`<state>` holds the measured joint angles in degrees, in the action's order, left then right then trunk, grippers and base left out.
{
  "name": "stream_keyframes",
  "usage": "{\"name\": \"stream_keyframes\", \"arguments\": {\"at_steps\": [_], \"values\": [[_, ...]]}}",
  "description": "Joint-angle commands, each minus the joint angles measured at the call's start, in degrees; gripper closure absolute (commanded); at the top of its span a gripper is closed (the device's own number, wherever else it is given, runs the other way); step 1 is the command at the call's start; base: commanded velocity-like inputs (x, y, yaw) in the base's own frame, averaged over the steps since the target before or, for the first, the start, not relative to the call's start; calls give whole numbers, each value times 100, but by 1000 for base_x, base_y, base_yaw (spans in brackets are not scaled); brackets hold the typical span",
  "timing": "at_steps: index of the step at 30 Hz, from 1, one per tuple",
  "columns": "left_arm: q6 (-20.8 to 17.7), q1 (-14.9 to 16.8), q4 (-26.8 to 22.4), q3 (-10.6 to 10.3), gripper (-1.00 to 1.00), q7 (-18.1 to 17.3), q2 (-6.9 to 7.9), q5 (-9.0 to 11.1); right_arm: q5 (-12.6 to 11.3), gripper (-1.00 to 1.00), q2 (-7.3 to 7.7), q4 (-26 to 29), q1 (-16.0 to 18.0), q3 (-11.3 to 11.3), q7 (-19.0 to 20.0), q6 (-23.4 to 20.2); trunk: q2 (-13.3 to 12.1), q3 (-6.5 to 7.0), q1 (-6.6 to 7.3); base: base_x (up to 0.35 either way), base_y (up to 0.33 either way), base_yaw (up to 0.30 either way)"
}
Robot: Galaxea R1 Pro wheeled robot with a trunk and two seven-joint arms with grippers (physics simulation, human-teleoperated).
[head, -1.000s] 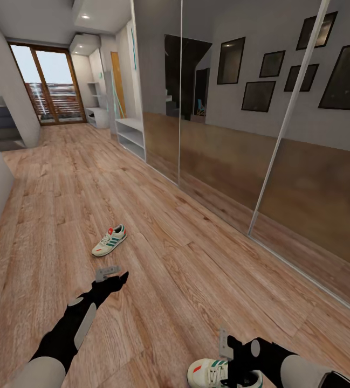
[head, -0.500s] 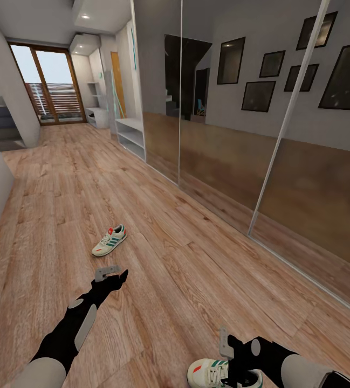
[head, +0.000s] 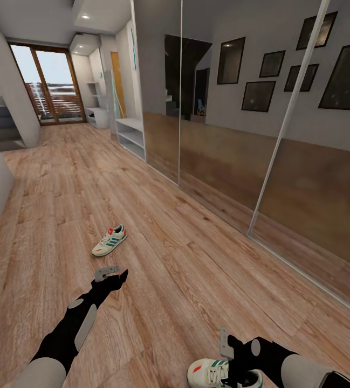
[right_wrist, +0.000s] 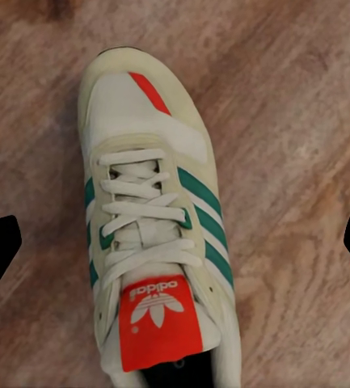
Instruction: Pick up the two gym shoes and the two sandals from the corridor floor and place them onto the hallstand (shoe rack) in the corridor, making sure they are on the rack and not on the floor. Arrange them so the two gym shoes are next to each other and the two sandals are next to each other.
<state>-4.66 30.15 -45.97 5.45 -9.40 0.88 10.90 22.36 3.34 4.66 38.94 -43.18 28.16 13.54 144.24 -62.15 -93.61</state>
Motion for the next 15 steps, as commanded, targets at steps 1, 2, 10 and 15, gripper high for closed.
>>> {"name": "stream_keyframes", "arguments": {"at_steps": [1, 2, 10, 15], "values": [[0, 0, 0, 0, -100, 0, 0, 0, 0, -100, 0, 0, 0, 0, 0, 0, 0, 0, 0, 0, 0, 0], [0, 0, 0, 0, -100, 0, 0, 0, 1, -100, 0, 0, 0, -3, -1, 0, 0, 0, 0, 0, 0, 0], [0, 0, 0, 0, -100, 0, 0, 0, 19, -100, 0, -9, 0, -21, 5, -7, 3, -44, -5, 0, 0, 0], [0, 0, 0, 0, -100, 0, -2, 0, 22, -100, 6, -23, 0, -23, 5, -13, 4, -66, -8, 0, 0, 0]]}}
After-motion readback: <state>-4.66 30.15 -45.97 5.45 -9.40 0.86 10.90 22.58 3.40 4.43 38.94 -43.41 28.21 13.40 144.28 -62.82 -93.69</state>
